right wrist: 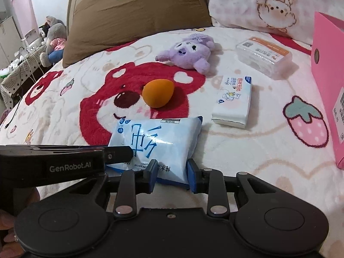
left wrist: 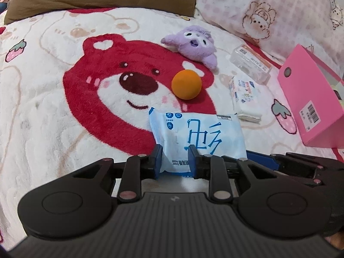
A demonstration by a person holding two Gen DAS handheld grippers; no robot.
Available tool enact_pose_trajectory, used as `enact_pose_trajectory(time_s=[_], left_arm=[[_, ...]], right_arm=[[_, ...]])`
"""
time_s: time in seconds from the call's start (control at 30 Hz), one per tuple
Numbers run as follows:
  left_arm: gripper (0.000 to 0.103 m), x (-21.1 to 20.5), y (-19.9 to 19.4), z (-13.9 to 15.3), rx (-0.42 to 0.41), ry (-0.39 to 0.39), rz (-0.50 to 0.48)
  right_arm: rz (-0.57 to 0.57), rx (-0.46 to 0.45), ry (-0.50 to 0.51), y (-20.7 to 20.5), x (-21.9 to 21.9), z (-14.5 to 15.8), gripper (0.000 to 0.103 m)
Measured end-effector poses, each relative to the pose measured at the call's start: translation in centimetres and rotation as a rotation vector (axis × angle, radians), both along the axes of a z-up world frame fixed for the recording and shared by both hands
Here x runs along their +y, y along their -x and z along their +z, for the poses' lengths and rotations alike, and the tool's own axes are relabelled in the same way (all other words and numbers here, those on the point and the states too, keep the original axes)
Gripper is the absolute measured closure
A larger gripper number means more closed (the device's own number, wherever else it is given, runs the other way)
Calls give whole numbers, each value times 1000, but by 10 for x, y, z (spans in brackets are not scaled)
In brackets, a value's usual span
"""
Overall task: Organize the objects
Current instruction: 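Lift the wet-wipe pack with the left gripper toward the pink box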
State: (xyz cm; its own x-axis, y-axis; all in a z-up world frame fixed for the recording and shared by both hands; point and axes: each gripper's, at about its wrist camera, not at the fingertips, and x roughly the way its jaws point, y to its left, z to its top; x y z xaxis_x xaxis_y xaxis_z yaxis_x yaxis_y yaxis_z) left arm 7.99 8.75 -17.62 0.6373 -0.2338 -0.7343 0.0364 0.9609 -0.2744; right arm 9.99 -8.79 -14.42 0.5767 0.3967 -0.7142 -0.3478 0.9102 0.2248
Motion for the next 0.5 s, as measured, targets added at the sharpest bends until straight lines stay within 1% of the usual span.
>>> enact_pose_trajectory(time_s=[0.1,0.2,0.3,0.4,0.5], left_arm=[[79,-9,-2,5,-14,-21,-42],[79,-17,0,14,-23,-16,-62],[80,-27,5,20,-38,-36,-91],[80,-32,10,25,-31,-32,-106],[80,-35,14,32,-45,-26,-120]], right_arm=[[5,-16,4,6,-4,4,69],[-14,-20,-4,8,-13,6,69],[-32,-18,-18,9,-23,10,69],[-34,-37,-12,14,-29,18,69],[-29,-49,6,18,-32,23,69]])
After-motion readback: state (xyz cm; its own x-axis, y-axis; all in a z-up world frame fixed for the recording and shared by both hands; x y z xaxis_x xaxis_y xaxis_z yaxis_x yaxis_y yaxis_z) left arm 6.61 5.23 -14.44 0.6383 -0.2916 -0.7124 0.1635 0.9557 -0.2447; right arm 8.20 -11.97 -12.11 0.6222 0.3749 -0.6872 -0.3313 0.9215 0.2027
